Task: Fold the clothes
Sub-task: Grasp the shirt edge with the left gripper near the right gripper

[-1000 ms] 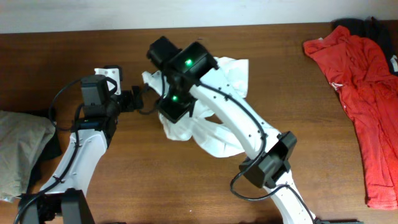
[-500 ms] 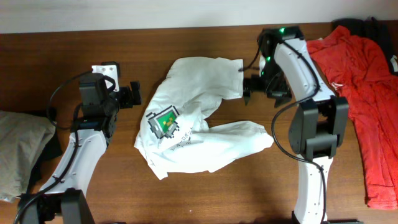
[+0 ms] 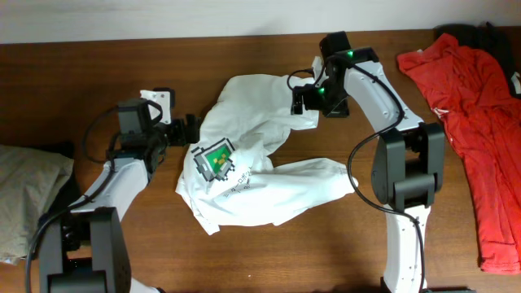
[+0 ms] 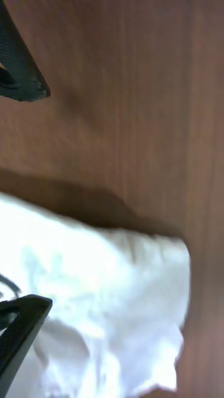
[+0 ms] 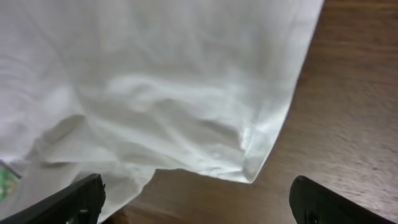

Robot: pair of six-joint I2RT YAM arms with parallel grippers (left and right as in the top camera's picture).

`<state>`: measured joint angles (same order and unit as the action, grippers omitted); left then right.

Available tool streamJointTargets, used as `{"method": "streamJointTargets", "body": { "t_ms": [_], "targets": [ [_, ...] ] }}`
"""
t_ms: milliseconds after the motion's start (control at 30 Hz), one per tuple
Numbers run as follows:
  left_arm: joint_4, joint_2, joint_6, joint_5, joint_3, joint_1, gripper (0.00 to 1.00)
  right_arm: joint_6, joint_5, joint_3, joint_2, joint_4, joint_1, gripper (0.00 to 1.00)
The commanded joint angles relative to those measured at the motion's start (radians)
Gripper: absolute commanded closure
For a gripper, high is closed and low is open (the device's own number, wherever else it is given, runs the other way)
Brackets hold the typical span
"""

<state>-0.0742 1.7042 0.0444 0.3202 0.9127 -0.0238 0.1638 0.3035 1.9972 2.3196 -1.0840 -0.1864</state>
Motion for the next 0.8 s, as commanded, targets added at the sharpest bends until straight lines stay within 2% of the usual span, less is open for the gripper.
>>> {"method": "streamJointTargets", "body": {
  "t_ms": [0, 100, 167, 300, 333, 400, 600, 767],
  "targets": [
    [-0.056, 0.095, -0.011, 0.078, 0.013, 0.075, 0.01, -0.064, 0.026, 0.117, -0.024, -0.08, -0.008, 0.01],
    [-0.182, 0.209, 0.072, 0.085, 0.013, 0.164, 0.16, -0.108, -0.006, 0.327, -0.024, -0.241, -0.009, 0.01],
    [-0.238, 0.222, 0.075, 0.085, 0.018, 0.214, 0.14, -0.108, -0.06, 0.484, -0.024, -0.333, -0.009, 0.01],
    [-0.239, 0.222, 0.076, 0.116, 0.076, 0.296, 0.14, -0.108, -0.061, 0.756, -0.024, -0.493, -0.008, 0.01],
    [-0.239, 0.222, 0.076, 0.121, 0.089, 0.322, 0.07, -0.108, -0.061, 0.802, -0.024, -0.52, -0.008, 0.01],
    [-0.239, 0.222, 0.076, 0.121, 0.105, 0.366, 0.08, -0.108, -0.068, 0.898, -0.024, -0.579, -0.008, 0.01],
    [-0.222, 0.292, 0.102, 0.118, 0.11, 0.464, 0.11, -0.107, -0.011, 0.949, -0.028, -0.615, -0.009, 0.01],
    [-0.221, 0.386, 0.168, 0.117, 0.163, 0.453, 0.09, -0.105, 0.061, 0.949, -0.028, -0.615, -0.009, 0.01]
  ]
}}
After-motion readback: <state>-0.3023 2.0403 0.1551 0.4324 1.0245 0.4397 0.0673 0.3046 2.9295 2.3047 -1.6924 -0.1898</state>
